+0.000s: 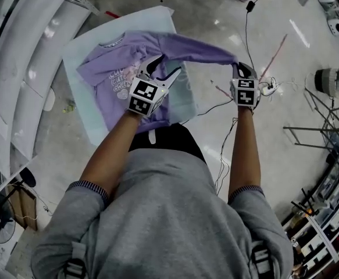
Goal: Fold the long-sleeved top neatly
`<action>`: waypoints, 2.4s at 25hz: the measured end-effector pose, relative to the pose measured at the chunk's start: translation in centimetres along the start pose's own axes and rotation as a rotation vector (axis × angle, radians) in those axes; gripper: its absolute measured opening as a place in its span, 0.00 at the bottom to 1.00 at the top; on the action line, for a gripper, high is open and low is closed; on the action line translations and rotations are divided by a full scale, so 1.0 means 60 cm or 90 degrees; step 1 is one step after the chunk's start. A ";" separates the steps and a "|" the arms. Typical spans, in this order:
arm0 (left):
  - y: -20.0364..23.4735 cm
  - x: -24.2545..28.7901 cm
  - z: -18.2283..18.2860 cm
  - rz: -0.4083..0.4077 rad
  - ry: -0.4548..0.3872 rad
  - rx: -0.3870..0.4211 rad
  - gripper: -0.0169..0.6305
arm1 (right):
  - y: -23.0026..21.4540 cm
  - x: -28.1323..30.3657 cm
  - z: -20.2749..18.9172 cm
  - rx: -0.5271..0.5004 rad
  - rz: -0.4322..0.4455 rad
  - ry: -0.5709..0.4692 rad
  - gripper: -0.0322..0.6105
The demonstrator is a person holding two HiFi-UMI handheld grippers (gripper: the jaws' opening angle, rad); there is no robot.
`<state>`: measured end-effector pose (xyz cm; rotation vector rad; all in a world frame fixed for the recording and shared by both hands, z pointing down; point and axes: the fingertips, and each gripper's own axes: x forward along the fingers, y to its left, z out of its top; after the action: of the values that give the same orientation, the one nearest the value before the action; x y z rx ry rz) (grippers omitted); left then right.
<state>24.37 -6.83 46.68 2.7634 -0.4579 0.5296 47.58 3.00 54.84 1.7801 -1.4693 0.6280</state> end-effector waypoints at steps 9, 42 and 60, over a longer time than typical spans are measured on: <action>0.031 -0.022 0.041 0.036 -0.026 0.005 0.48 | 0.025 -0.024 0.114 -0.176 -0.047 -0.083 0.12; 0.312 -0.284 -0.048 0.189 -0.069 -0.002 0.48 | 0.514 -0.005 0.421 -0.566 0.023 -0.319 0.12; 0.443 -0.395 -0.267 0.280 -0.024 -0.105 0.48 | 0.871 0.161 0.362 -0.635 0.195 -0.294 0.12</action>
<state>-10.96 -19.62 57.36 2.5186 -1.0788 0.5073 -2.69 -24.11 60.74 0.9310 -1.8991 -0.3968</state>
